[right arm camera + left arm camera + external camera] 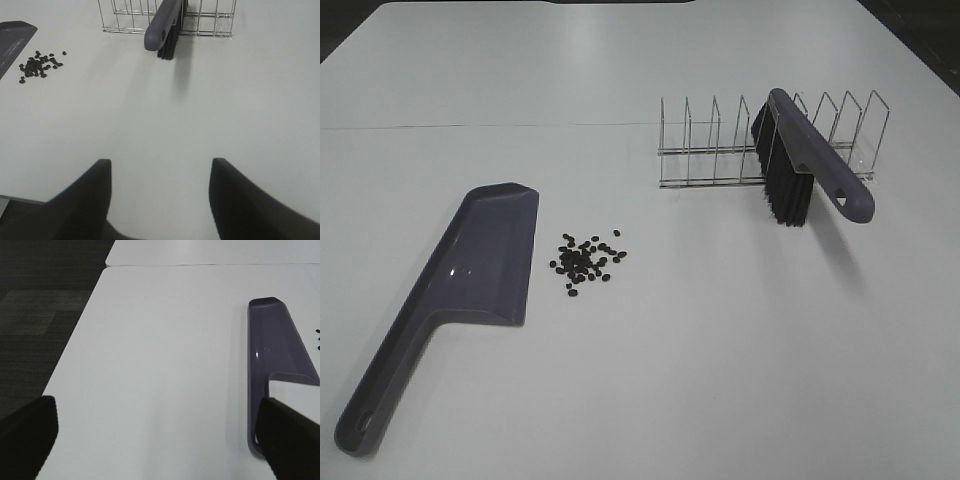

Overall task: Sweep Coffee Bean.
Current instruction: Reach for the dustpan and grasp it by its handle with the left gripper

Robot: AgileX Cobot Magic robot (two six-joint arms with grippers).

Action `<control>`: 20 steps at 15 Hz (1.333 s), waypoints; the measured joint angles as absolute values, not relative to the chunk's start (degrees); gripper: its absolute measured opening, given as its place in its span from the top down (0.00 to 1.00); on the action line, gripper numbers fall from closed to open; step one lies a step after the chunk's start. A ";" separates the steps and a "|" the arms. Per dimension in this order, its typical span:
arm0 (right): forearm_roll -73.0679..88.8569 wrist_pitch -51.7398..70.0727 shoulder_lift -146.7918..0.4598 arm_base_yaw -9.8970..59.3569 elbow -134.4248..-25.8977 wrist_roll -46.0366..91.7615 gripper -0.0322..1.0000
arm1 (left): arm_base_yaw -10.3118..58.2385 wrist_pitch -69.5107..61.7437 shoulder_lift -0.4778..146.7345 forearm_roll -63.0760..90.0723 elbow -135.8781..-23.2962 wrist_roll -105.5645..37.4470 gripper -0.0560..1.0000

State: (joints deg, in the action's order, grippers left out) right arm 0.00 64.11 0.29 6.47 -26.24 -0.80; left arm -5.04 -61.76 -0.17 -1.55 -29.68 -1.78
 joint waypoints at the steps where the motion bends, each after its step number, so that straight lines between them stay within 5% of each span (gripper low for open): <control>1: 0.00 64.11 0.29 6.47 -26.24 -0.80 0.45 | -5.04 -61.76 -0.17 -1.55 -29.68 -1.78 0.01; 20: 0.00 64.11 0.29 6.47 -26.24 -0.80 0.45 | -5.04 -61.76 -0.17 -1.55 -29.68 -1.83 0.01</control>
